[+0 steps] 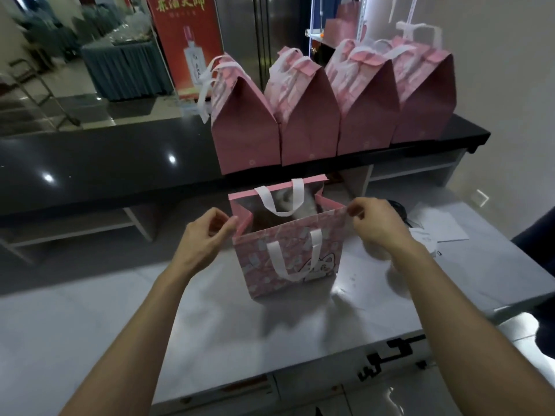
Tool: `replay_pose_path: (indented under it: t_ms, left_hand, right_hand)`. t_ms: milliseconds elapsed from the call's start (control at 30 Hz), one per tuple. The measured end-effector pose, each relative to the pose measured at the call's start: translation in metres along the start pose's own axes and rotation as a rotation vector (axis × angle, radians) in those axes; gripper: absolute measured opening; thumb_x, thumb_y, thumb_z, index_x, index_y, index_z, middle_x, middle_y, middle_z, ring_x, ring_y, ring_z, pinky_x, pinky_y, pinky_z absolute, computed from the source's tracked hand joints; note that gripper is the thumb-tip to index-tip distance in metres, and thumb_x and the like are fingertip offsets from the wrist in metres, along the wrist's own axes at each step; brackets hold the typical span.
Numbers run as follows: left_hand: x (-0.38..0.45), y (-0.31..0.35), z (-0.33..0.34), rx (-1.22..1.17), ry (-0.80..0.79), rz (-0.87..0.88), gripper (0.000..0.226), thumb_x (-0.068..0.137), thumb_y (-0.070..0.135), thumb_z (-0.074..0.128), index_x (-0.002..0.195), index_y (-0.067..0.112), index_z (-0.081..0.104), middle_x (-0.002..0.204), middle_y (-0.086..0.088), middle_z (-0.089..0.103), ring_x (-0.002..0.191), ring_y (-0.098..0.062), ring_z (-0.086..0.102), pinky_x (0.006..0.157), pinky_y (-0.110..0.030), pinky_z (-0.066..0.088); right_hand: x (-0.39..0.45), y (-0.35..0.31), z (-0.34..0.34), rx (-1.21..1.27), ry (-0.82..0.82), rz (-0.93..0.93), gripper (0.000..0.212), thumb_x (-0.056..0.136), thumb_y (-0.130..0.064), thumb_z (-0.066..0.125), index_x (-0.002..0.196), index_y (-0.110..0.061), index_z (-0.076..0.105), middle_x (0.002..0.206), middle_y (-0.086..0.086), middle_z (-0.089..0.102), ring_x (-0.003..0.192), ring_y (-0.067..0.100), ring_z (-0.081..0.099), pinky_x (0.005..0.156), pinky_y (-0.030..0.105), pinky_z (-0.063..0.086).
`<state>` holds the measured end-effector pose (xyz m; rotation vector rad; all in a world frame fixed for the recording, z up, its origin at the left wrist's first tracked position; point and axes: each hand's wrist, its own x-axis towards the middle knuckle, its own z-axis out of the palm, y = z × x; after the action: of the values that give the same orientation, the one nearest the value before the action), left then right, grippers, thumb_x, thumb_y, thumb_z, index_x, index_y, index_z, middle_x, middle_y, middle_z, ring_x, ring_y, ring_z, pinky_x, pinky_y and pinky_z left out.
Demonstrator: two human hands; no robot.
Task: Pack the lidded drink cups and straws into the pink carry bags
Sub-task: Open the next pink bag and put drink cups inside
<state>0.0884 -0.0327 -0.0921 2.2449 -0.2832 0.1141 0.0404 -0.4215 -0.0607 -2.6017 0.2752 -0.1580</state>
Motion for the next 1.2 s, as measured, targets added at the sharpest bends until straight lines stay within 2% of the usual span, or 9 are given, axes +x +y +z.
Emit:
replay_pose_path:
  t_ms: [100,267,467,600,700,833,967,1100,1200]
  left_hand:
    - [0.025,0.000,-0.013,0.035,0.131,-0.034,0.036,0.098,0.070,0.062,0.097,0.035,0.067,0.088,0.011,0.076,0.082,-0.005,0.074,0.082,-0.042,0.066]
    - [0.067,0.006,-0.026,0.125,0.229,-0.042,0.030,0.092,0.062,0.078,0.099,0.035,0.067,0.089,0.016,0.072,0.085,-0.001,0.070,0.075,-0.029,0.061]
    - [0.113,0.019,-0.022,0.199,0.225,-0.162,0.082,0.078,0.079,0.081,0.135,0.023,0.061,0.106,0.008,0.073,0.100,-0.015,0.072,0.089,-0.042,0.063]
    - [0.135,0.033,-0.017,0.306,0.202,-0.247,0.114,0.068,0.093,0.075,0.151,0.018,0.052,0.118,0.002,0.073,0.109,-0.024,0.073,0.093,-0.049,0.063]
    - [0.143,0.040,-0.014,0.380,0.197,-0.281,0.108,0.060,0.105,0.063,0.127,0.020,0.064,0.103,0.003,0.074,0.094,-0.023,0.073,0.082,-0.046,0.064]
    - [0.150,0.044,-0.006,0.401,0.194,-0.308,0.097,0.055,0.114,0.049,0.095,0.028,0.071,0.085,0.006,0.074,0.081,-0.021,0.072,0.077,-0.042,0.063]
    - [0.154,0.035,0.001,0.344,0.266,-0.279,0.084,0.061,0.105,0.061,0.064,0.022,0.071,0.062,0.002,0.069,0.063,-0.025,0.069,0.062,-0.038,0.060]
    - [0.156,0.026,0.002,0.343,0.292,-0.234,0.065,0.069,0.085,0.077,0.060,0.021,0.071,0.056,0.002,0.065,0.057,-0.026,0.067,0.056,-0.034,0.050]
    - [0.156,0.030,-0.001,0.375,0.266,-0.252,0.060,0.071,0.084,0.078,0.071,0.024,0.074,0.065,0.004,0.069,0.066,-0.025,0.070,0.060,-0.036,0.056]
  right_hand:
    - [0.021,-0.023,-0.006,0.003,0.161,-0.029,0.025,0.098,-0.013,0.062,0.114,-0.021,0.080,0.108,0.001,0.079,0.092,0.020,0.070,0.084,0.032,0.056]
    - [0.060,-0.084,-0.012,0.159,0.298,-0.193,0.017,0.093,-0.020,0.068,0.104,-0.025,0.081,0.089,-0.010,0.075,0.084,0.012,0.071,0.080,0.029,0.058]
    - [0.115,-0.145,0.000,0.104,0.147,-0.283,0.020,0.091,-0.033,0.083,0.106,-0.021,0.084,0.096,-0.004,0.081,0.093,0.017,0.076,0.093,0.040,0.063]
    - [0.139,-0.163,0.001,0.141,0.218,-0.326,0.040,0.089,-0.037,0.087,0.121,-0.016,0.074,0.097,0.007,0.078,0.095,0.030,0.075,0.090,0.046,0.062]
    - [0.152,-0.172,0.001,0.158,0.204,-0.342,0.054,0.088,-0.040,0.089,0.130,-0.015,0.067,0.105,0.009,0.078,0.101,0.031,0.075,0.092,0.046,0.061]
    - [0.165,-0.175,0.006,0.114,0.160,-0.326,0.043,0.092,-0.037,0.085,0.122,-0.009,0.072,0.106,0.014,0.076,0.098,0.035,0.074,0.091,0.047,0.061]
    - [0.169,-0.175,0.011,0.115,0.183,-0.336,0.039,0.093,-0.029,0.083,0.124,-0.008,0.073,0.112,0.016,0.076,0.104,0.037,0.073,0.091,0.047,0.060]
    - [0.168,-0.172,0.015,0.120,0.188,-0.327,0.037,0.094,-0.025,0.081,0.126,-0.007,0.072,0.108,0.018,0.077,0.098,0.038,0.074,0.090,0.047,0.061]
    - [0.162,-0.174,0.012,0.126,0.150,-0.316,0.039,0.095,-0.029,0.080,0.126,-0.009,0.068,0.100,0.016,0.077,0.087,0.039,0.076,0.088,0.046,0.062]
